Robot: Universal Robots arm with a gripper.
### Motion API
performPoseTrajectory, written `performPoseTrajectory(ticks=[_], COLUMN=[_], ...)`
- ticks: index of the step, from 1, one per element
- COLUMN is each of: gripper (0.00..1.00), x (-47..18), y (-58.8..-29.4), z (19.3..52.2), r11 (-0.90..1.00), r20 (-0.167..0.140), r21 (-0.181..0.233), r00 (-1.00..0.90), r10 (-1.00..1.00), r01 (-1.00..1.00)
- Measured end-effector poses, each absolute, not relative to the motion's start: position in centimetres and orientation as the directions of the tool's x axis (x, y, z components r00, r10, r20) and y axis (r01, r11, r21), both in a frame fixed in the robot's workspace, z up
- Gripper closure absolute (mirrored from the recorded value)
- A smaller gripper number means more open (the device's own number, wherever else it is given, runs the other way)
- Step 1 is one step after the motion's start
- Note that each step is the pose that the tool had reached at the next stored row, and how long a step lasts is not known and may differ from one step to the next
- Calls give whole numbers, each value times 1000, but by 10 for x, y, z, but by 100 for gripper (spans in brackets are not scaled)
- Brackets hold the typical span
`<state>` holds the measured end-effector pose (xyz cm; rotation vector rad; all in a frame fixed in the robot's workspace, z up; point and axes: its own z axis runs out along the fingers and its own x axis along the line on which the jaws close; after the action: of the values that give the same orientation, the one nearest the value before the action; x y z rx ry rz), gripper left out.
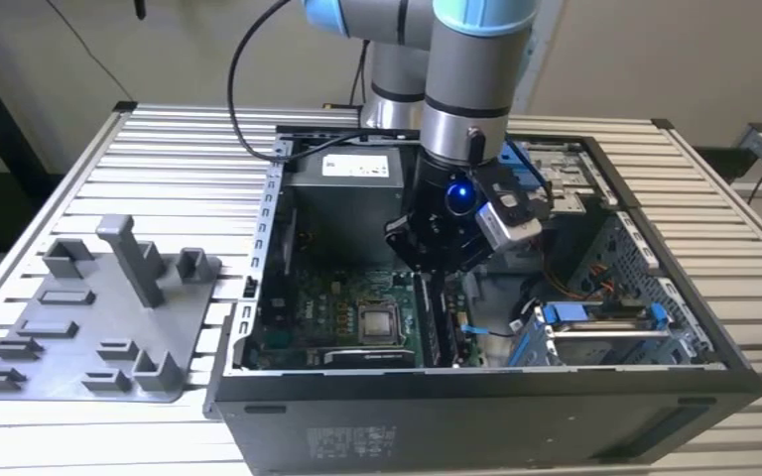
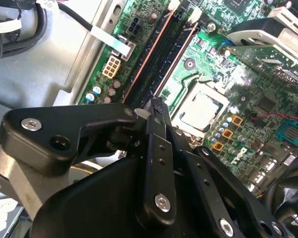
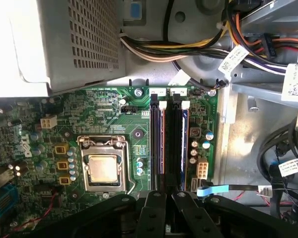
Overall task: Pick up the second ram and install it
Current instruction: 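Press down the second ram until it locks into place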
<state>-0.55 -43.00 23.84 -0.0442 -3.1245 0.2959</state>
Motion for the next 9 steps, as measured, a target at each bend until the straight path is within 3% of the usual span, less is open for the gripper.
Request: performPoseTrajectory(ticks=[9], gripper=[89], x=[-5], y=[-436], z=[238], r11=[984], r20=[3], r21=[-176], r00=[-1000], r10=[28], r01=[27])
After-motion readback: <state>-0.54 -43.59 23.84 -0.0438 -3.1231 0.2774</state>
